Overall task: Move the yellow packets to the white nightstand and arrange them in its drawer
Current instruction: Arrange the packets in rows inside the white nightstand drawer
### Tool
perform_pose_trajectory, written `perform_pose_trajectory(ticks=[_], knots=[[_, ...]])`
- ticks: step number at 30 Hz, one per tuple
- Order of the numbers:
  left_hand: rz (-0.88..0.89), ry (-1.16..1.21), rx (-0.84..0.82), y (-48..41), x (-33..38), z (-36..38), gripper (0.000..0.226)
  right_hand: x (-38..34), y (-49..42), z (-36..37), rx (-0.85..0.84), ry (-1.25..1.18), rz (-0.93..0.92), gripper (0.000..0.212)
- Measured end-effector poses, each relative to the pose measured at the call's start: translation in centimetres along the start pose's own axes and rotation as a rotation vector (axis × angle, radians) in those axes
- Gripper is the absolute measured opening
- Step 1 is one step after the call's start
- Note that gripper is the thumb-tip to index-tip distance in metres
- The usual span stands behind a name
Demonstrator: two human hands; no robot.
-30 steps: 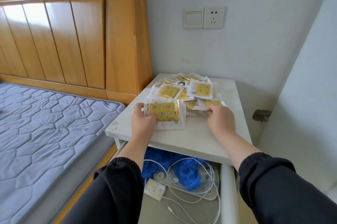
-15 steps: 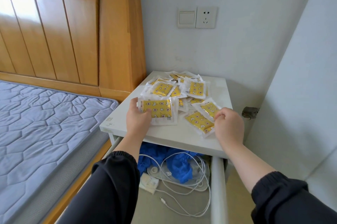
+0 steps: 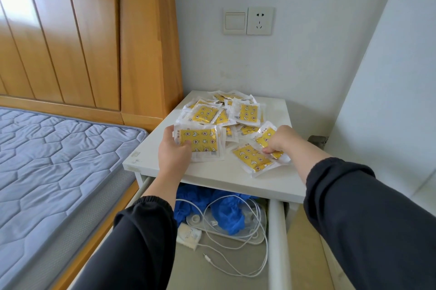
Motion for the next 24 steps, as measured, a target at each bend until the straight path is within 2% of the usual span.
perform_pose_trajectory(ticks=[2, 4, 6, 8, 9, 10, 12, 14, 18, 21, 24], knots=[[-0.007, -0.002, -0.001, 0.0, 0.0, 0.0, 0.05, 0.8, 0.0, -1.2, 0.169, -0.255, 0.001, 0.025], [-0.003, -0.002, -0.001, 0.0, 0.0, 0.0, 0.05, 1.1, 0.4, -2.7, 0.317, -0.568, -0.027, 0.012], [-0.001, -0.006, 0.001, 0.1, 0.0, 0.0, 0.049, 0.6, 1.0, -3.7, 0.319, -0.827, -0.04, 0.011], [-0.003, -0.009, 0.002, 0.1, 0.0, 0.0, 0.049, -0.9, 1.7, -3.4, 0.182, -0.967, -0.027, 0.028], [-0.004, -0.006, 0.002, 0.1, 0.0, 0.0, 0.05, -1.7, 1.9, -2.8, 0.101, -0.919, -0.031, 0.029], [-0.005, -0.004, 0.003, 0.1, 0.0, 0.0, 0.05, -2.3, 2.4, -2.2, 0.045, -0.767, -0.037, 0.024], [-0.004, -0.006, 0.005, 0.2, 0.1, 0.0, 0.05, -2.4, 3.0, -1.0, 0.06, -0.371, -0.049, 0.016], [-0.003, -0.006, 0.004, 0.2, 0.1, -0.1, 0.05, -2.0, 3.2, 0.5, 0.069, -0.112, -0.055, 0.014], [-0.006, -0.005, 0.001, 0.2, 0.2, -0.1, 0.05, -2.6, 3.9, 1.5, -0.023, 0.01, -0.115, 0.032], [0.008, -0.015, 0.009, 0.4, 0.3, -0.1, 0.048, -3.5, 5.4, 1.0, -0.114, 0.105, -0.13, 0.053], [0.008, -0.014, 0.013, 0.5, 0.3, 0.0, 0.048, -3.7, 6.0, 0.9, -0.194, 0.101, -0.096, 0.056]])
Point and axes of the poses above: each hand's wrist, its own y-axis away from the middle knuckle, its own z-axis out of the palm, x = y × z, the point moved 8 cm from there along -y, towards the middle knuckle
